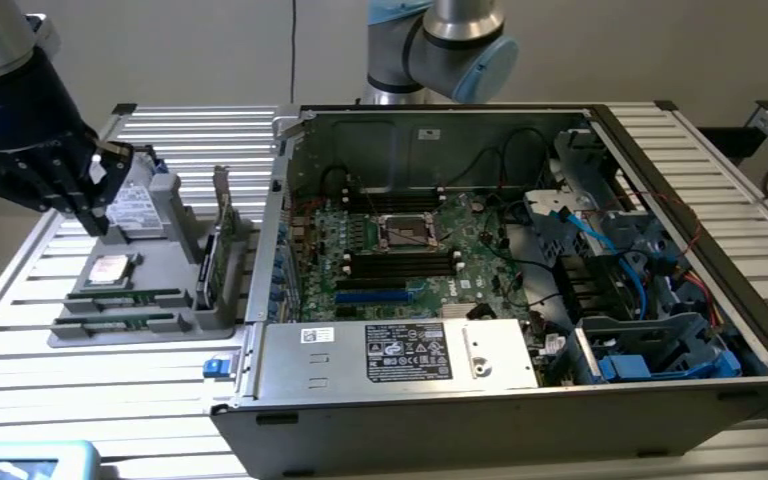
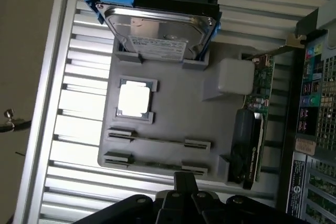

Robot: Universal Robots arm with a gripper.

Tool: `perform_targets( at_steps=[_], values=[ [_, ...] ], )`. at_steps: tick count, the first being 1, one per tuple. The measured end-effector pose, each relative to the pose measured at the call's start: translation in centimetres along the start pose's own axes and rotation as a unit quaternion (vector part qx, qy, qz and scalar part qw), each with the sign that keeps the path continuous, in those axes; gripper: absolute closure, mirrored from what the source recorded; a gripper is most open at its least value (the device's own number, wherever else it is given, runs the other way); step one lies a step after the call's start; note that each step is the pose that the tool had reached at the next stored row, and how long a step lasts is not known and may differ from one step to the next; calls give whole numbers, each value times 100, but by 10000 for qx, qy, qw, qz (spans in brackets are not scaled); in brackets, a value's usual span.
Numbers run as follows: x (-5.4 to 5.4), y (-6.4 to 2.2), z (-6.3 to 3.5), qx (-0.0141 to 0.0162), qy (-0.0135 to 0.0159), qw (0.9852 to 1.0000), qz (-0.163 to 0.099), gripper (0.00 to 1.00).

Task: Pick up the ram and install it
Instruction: 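Pick up the ram and move it above insertion slot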

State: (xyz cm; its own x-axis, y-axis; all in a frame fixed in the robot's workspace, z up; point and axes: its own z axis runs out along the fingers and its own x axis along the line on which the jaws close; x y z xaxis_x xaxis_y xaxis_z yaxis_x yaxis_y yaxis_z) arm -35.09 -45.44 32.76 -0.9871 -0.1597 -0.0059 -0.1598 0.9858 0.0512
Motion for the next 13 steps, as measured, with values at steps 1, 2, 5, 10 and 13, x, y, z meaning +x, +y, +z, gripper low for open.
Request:
perform_targets(
  at_steps=[1,2,5,10,13],
  values=[
    [0,0,0,-1,5,10000,-95,89],
    [0,0,1,-1,9,9998,-187,89],
    [0,0,2,-3,23,9989,-460,89],
    [0,0,4,-5,47,9958,-913,89],
    [0,0,6,-7,60,9929,-1184,89]
  ],
)
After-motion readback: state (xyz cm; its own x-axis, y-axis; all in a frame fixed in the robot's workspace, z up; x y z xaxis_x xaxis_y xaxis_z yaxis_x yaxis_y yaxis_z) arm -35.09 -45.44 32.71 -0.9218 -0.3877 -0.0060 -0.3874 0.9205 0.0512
